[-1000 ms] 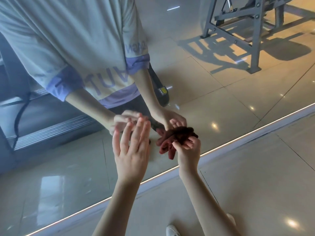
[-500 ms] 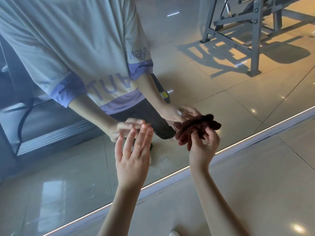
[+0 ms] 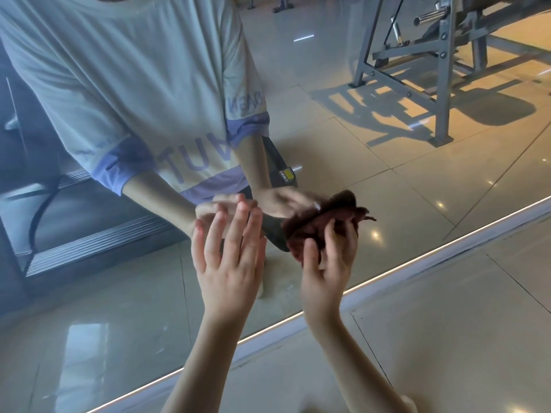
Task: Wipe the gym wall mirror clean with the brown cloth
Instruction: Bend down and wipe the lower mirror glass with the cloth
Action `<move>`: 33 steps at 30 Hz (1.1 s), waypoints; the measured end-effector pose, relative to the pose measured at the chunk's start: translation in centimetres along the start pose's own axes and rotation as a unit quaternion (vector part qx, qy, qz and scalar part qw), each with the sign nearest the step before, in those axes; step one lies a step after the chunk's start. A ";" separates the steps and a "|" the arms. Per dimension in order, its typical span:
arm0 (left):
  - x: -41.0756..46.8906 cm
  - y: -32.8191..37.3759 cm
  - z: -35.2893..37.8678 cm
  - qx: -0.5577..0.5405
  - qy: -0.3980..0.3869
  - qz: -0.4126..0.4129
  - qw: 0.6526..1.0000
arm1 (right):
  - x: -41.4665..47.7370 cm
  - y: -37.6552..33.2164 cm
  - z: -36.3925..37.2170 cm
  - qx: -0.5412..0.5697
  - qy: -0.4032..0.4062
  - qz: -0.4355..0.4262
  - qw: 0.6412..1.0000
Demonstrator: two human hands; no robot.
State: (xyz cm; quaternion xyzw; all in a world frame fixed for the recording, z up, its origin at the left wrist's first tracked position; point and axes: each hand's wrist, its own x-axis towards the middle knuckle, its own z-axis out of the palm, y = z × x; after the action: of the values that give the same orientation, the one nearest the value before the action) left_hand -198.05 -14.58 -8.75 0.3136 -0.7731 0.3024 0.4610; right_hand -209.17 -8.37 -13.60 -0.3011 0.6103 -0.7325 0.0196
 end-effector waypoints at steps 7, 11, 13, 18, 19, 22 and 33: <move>-0.7 -1.0 0.8 0.014 0.021 0.043 0.999 | 2.6 0.4 -1.2 -0.038 0.044 -0.031 0.998; -1.0 -1.3 1.2 0.020 0.027 0.055 0.998 | 0.9 -1.1 0.8 -0.035 0.048 -0.024 0.998; -1.1 -1.5 1.5 0.014 0.028 0.060 0.998 | 0.6 -1.4 1.0 -0.050 0.016 -0.068 0.996; -1.0 -1.7 1.9 0.009 0.041 0.078 0.996 | 4.1 -0.6 -0.5 -0.074 0.075 -0.090 0.990; -1.0 -1.7 2.0 0.009 0.043 0.079 0.996 | 4.8 -0.6 -0.4 -0.077 0.105 -0.061 0.990; -1.0 -1.7 2.2 0.010 0.049 0.078 0.996 | 3.5 -1.5 0.7 -0.085 0.112 -0.040 0.989; -1.0 -1.6 2.3 0.005 0.051 0.082 0.995 | 5.4 -1.7 -0.1 -0.059 0.135 -0.059 0.987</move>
State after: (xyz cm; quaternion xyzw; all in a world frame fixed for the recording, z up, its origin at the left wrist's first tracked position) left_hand -197.64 -17.17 -10.30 0.2358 -0.7702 0.3587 0.4717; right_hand -213.05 -9.99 -9.79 -0.2358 0.6303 -0.7292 -0.1240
